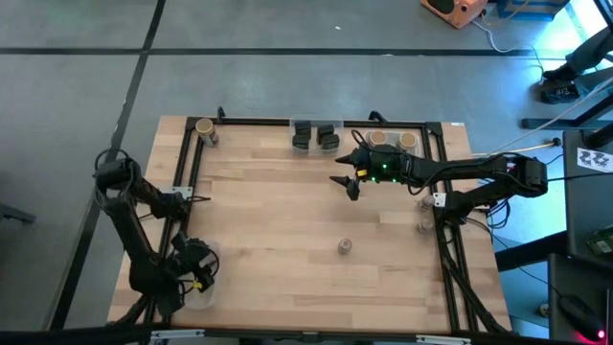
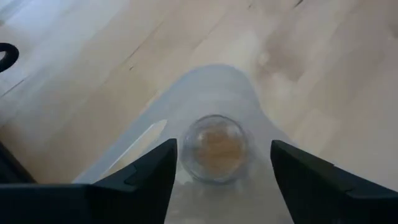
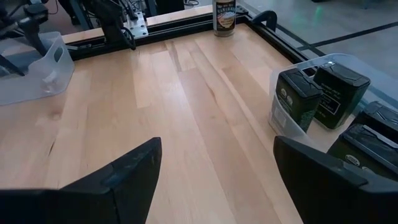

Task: Sort spices by type
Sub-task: Put the top left transparent seasoning bottle into the left transparent bin, then put the left transparent seasoning bottle into the left transparent bin

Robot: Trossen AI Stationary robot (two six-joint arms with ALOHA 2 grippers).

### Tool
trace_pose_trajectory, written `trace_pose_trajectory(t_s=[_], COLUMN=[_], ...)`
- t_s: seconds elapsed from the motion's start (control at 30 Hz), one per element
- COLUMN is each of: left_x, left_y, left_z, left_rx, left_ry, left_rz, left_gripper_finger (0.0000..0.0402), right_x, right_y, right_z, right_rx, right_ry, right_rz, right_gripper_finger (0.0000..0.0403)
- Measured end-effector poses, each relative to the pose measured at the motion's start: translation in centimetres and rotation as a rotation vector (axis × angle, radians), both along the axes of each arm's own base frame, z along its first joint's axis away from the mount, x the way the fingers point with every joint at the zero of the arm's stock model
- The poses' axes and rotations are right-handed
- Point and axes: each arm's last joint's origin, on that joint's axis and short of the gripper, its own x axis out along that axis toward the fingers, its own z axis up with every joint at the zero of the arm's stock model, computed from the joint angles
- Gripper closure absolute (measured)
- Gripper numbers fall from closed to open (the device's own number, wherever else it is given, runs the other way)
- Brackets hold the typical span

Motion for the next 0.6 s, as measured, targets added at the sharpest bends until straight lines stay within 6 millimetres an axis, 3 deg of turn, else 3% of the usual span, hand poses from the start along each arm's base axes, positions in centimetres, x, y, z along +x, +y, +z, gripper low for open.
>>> trace_pose_trajectory(t_s=[0.33, 0.6], left_x=[0.5, 4.5], left_y=[2.5, 3.7], left_z=[5.5, 7.3], left_rx=[-0.226, -0.167], left_ry=[-0.137, -0.299], left_rz=[-0.039, -0.138], left_gripper_finger=[0.0153, 0.0151], right_x=[-0.1, -0.2], right_y=[0.0, 0.3], right_z=[-0.1, -0.5], right_rx=[0.001, 0.03], right_ry=[0.015, 0.049], right_rz=[0.002, 0.055], right_gripper_finger=[0.0095, 0.0095])
